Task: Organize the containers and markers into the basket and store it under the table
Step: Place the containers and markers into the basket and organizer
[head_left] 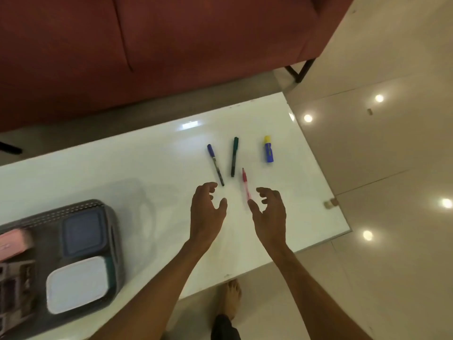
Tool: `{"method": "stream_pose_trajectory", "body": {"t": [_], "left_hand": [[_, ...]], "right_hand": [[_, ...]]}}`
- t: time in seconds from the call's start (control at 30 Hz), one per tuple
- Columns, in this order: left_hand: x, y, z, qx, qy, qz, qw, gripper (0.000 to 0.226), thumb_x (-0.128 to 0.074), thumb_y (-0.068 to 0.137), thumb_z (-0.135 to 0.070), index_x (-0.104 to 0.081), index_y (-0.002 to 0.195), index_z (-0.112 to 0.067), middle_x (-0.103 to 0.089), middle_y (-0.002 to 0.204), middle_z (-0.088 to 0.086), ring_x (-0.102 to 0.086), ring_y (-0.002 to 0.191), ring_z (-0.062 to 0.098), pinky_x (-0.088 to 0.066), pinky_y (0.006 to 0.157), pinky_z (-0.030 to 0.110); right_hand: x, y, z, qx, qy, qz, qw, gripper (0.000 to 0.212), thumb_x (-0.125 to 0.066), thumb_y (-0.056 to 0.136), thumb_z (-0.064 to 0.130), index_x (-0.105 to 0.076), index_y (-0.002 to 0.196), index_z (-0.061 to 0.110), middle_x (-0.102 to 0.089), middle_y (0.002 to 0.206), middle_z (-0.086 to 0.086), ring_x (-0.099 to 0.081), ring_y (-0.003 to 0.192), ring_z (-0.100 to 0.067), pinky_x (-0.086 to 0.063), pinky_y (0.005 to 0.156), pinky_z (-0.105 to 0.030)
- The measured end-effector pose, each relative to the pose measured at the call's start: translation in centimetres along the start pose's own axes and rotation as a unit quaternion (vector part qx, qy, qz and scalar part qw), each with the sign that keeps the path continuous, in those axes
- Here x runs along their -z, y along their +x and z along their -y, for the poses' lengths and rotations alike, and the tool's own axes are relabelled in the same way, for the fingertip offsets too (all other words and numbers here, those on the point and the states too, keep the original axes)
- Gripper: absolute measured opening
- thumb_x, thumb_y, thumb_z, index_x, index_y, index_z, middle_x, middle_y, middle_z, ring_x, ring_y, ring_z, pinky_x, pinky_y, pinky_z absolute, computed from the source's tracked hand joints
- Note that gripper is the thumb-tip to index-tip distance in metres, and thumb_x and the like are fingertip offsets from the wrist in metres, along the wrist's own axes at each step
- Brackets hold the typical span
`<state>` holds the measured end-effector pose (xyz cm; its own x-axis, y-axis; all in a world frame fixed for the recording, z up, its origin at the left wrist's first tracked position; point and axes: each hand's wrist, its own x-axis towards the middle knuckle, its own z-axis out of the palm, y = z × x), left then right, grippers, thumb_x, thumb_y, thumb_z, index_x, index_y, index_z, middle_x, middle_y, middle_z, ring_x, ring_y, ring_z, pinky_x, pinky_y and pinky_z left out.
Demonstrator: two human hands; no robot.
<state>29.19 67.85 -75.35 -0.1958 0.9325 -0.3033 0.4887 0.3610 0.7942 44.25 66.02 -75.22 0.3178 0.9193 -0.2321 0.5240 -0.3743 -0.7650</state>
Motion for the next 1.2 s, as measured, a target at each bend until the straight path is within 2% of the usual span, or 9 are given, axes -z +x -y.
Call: {"method": "stream_pose_trajectory", "body": {"t": [0.2, 0.3, 0.47, 0.6, 0.67, 0.8, 0.9, 1.03, 1.2], "left_hand": [[-3.5, 5.4, -0.6, 0.008, 0.062, -0.018, 0.998, 0.026, -0.069, 0.089, -0.016, -0.061, 0.113, -0.012, -0.062, 0.103, 0.003, -0.062, 0.09, 0.019, -0.049, 0.077, 0.026], [-4.6, 7.8, -1.1, 0.001, 0.077, -0.02, 0.997, 0.027, -0.068, 0.091, -0.017, -0.062, 0.117, -0.012, -0.064, 0.105, 0.006, -0.064, 0.093, 0.02, -0.053, 0.083, 0.029], [-5.7, 10.8, -1.8, -0.006, 0.089, -0.035, 0.995, 0.025, -0.067, 0.092, -0.02, -0.063, 0.116, -0.012, -0.066, 0.109, 0.007, -0.066, 0.096, 0.022, -0.056, 0.089, 0.034], [-5.5, 12.2, -1.9, 0.021, 0.096, -0.071, 0.993, 0.026, -0.067, 0.092, -0.018, -0.063, 0.116, -0.009, -0.068, 0.11, 0.009, -0.066, 0.098, 0.023, -0.051, 0.087, 0.027], [-5.0, 12.5, -1.6, 0.038, 0.098, -0.091, 0.99, 0.025, -0.066, 0.092, -0.016, -0.063, 0.116, -0.007, -0.069, 0.11, 0.011, -0.066, 0.099, 0.026, -0.052, 0.09, 0.03], [-4.1, 12.6, -0.9, 0.056, 0.099, -0.112, 0.987, 0.021, -0.067, 0.092, -0.016, -0.064, 0.111, -0.007, -0.069, 0.107, 0.011, -0.066, 0.095, 0.024, -0.042, 0.076, 0.021], [-3.9, 12.5, -0.6, 0.062, 0.095, -0.11, 0.987, 0.021, -0.069, 0.091, -0.016, -0.063, 0.111, -0.008, -0.069, 0.105, 0.01, -0.064, 0.093, 0.023, -0.038, 0.074, 0.021], [-4.0, 12.5, -0.2, 0.069, 0.095, -0.112, 0.987, 0.023, -0.069, 0.092, -0.019, -0.063, 0.111, -0.009, -0.068, 0.105, 0.01, -0.064, 0.094, 0.023, -0.04, 0.076, 0.022], [-4.4, 13.6, 0.2, 0.1, 0.109, -0.109, 0.983, 0.035, -0.071, 0.089, -0.037, -0.061, 0.11, -0.01, -0.069, 0.106, 0.007, -0.059, 0.092, 0.02, -0.04, 0.078, 0.026]], "right_hand": [[-0.6, 5.2, -1.9, -0.017, -0.02, 0.018, 1.0, 0.03, -0.069, 0.092, 0.019, -0.061, 0.121, 0.018, -0.064, 0.108, 0.0, -0.062, 0.098, -0.02, -0.054, 0.084, -0.037], [-1.4, 7.2, -2.0, -0.026, -0.049, 0.037, 0.998, 0.026, -0.069, 0.092, 0.023, -0.063, 0.116, 0.018, -0.066, 0.101, 0.0, -0.063, 0.091, -0.018, -0.054, 0.081, -0.033], [-2.9, 9.2, -1.9, -0.038, -0.097, 0.057, 0.993, 0.028, -0.073, 0.089, 0.028, -0.064, 0.113, 0.018, -0.067, 0.096, 0.0, -0.057, 0.082, -0.012, -0.042, 0.074, -0.022], [-3.6, 9.4, -2.0, -0.044, -0.11, 0.07, 0.991, 0.029, -0.073, 0.088, 0.028, -0.062, 0.113, 0.016, -0.065, 0.097, -0.001, -0.053, 0.081, -0.012, -0.037, 0.072, -0.023], [-4.0, 9.4, -2.1, -0.051, -0.112, 0.076, 0.989, 0.03, -0.074, 0.088, 0.028, -0.061, 0.112, 0.016, -0.064, 0.099, -0.001, -0.052, 0.082, -0.013, -0.038, 0.072, -0.024], [-4.7, 9.6, -2.2, -0.07, -0.115, 0.078, 0.988, 0.032, -0.076, 0.086, 0.028, -0.06, 0.111, 0.016, -0.066, 0.102, -0.002, -0.056, 0.085, -0.016, -0.044, 0.075, -0.026], [-5.0, 9.5, -2.1, -0.074, -0.114, 0.075, 0.988, 0.033, -0.077, 0.085, 0.028, -0.06, 0.111, 0.016, -0.065, 0.103, -0.003, -0.06, 0.091, -0.02, -0.046, 0.076, -0.028], [-5.4, 9.7, -1.4, -0.041, -0.122, 0.043, 0.991, 0.03, -0.073, 0.088, 0.027, -0.059, 0.112, 0.017, -0.063, 0.105, -0.002, -0.061, 0.095, -0.021, -0.047, 0.077, -0.03], [-6.5, 12.6, 0.9, 0.018, -0.117, 0.02, 0.993, 0.024, -0.067, 0.092, 0.027, -0.058, 0.109, 0.013, -0.063, 0.099, -0.005, -0.059, 0.095, -0.025, -0.047, 0.076, -0.036]]}}
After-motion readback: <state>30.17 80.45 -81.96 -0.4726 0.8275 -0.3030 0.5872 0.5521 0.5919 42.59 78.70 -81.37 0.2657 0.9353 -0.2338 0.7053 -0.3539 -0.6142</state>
